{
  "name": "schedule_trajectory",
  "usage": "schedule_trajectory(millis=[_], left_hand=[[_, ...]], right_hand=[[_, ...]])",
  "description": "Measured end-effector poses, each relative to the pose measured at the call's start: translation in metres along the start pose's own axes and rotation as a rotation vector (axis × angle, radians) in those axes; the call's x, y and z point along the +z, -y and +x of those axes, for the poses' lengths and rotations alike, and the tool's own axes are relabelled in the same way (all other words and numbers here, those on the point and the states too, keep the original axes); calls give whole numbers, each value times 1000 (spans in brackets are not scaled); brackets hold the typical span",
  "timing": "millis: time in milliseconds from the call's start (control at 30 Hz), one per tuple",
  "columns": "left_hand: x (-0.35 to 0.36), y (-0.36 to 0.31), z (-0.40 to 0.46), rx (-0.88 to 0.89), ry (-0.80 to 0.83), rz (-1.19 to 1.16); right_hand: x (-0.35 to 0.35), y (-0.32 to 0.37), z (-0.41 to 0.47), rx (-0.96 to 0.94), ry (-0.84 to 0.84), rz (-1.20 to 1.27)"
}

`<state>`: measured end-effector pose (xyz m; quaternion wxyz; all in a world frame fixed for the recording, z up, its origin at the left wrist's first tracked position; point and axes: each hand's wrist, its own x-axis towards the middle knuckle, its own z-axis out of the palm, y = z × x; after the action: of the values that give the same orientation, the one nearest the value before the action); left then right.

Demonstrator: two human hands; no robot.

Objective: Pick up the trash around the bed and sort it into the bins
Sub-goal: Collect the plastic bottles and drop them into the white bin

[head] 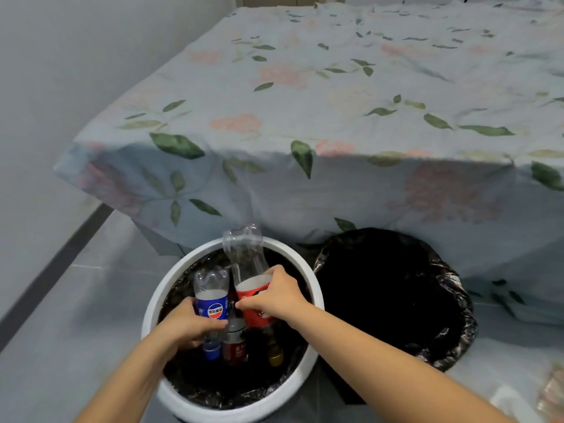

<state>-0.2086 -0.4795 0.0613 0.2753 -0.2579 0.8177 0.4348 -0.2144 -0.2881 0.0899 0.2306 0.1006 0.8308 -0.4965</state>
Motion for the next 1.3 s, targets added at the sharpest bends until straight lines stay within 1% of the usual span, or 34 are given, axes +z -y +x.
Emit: schedule_trajectory(millis=[233,367,500,567,633,700,767,833,900,933,1000,1067,1167,1300], left_hand=[[8,-16,17,-114,59,190],[19,-12,21,-164,135,287],[25,-14,20,-216,203,398],[24,-21,15,-214,211,455],[19,-30,10,-171,198,534],[12,-39,4,-137,175,561],[4,-54,-9,-71,130,588],[-6,-72,-24,21,65,670],[-15,-93,-42,170,-24,813],[-17,-104,-51,259,-64,849],[-14,-127,-73,413,-77,850],[-1,-154,-96,554,-43,844],[34,-194,-119,751,19,883],[101,-245,-139,948,78,993]], right_hand=[[10,-9,26,156,42,-214],[9,-9,30,215,127,-376],[6,-4,31,273,191,-416],[5,-3,32,297,220,-427],[3,-1,28,313,264,-472],[-1,5,21,296,288,-503],[-8,16,10,240,254,-456],[-21,31,-7,124,191,-384],[-42,44,-27,-14,101,-339],[-55,48,-37,-86,53,-313],[-85,50,-58,-199,-25,-257],[-120,42,-78,-268,-115,-256],[-176,14,-104,-280,-279,-391],[-238,-49,-142,-97,-418,-513]])
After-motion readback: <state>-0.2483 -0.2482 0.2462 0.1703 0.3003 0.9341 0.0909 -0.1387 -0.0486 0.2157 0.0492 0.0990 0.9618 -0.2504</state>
